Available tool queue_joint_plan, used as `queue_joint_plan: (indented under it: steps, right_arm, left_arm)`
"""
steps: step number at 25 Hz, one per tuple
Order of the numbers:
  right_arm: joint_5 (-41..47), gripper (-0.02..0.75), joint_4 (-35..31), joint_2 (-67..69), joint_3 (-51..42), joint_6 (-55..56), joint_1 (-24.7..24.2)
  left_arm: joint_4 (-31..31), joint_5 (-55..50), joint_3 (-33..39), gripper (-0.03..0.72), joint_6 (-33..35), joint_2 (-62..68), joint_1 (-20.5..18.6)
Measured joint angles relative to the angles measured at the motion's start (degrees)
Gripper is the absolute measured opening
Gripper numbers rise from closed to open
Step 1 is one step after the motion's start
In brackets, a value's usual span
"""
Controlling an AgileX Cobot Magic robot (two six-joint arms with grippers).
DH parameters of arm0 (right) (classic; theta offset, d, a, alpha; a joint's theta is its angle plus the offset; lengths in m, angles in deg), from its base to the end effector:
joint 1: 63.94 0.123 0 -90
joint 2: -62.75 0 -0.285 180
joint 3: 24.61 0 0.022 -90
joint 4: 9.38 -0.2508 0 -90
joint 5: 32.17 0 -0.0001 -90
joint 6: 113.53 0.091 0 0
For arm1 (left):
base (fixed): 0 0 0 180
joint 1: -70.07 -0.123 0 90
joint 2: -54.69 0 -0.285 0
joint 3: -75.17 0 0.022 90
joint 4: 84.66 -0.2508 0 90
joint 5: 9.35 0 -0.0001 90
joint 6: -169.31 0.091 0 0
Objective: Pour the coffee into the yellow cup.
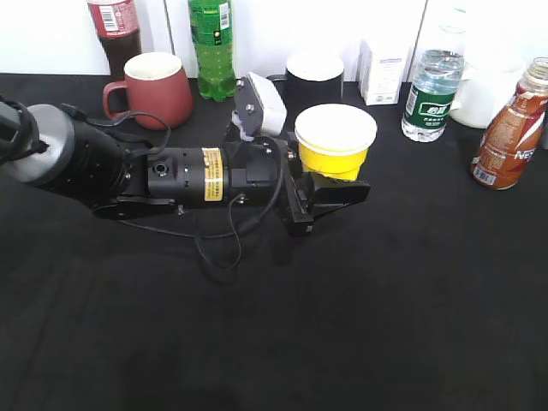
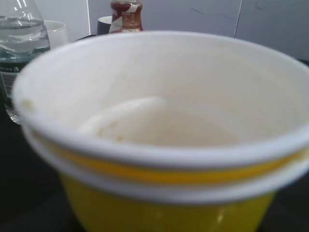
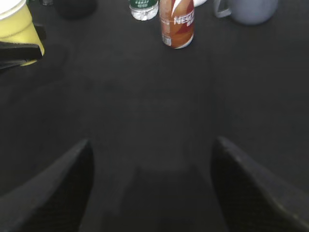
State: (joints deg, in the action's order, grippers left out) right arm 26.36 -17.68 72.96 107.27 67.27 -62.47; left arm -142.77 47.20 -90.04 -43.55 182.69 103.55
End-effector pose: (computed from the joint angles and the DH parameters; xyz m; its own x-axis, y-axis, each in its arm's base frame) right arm 0.0018 0.0113 0.2834 -0.4578 0.0775 -0.8857 -0.0948 0.9863 0.1352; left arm 0.3039 -0.2782 0.1454 -0.0563 0.1649 -0.9847 0.9821 0.1870 -0.0248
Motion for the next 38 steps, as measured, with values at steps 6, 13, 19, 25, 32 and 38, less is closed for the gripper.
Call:
queue_joint_plan:
  steps: [6, 13, 19, 25, 32, 38]
  right_arm:
    - [-43.56, 0.587, 2.44, 32.24, -0.61, -0.79, 0.0]
    - [-87.49, 0.587, 6.46, 65.89, -10.77, -0.4, 0.0]
    - [-107.27, 0.642, 10.26, 85.85, -10.83, 0.85, 0.0]
    - [-121.99, 0.664, 10.87, 102.67, -6.42, 0.9, 0.0]
    - [-122.82, 0.632, 10.89, 113.65, 5.11, 0.9, 0.0]
    - [-125.6, 0.537, 10.96, 114.42, 4.39, 0.86, 0.0]
  left_arm:
    - [0.0, 0.0, 0.0, 0.435, 0.0, 0.0, 0.0]
    - [0.0, 0.0, 0.0, 0.435, 0.0, 0.0, 0.0]
    - [0.0, 0.0, 0.0, 0.435, 0.0, 0.0, 0.0]
    - [0.0, 0.0, 0.0, 0.435, 0.0, 0.0, 0.0]
    - [0.0, 0.0, 0.0, 0.435, 0.0, 0.0, 0.0]
    - [0.0, 0.0, 0.0, 0.435, 0.0, 0.0, 0.0]
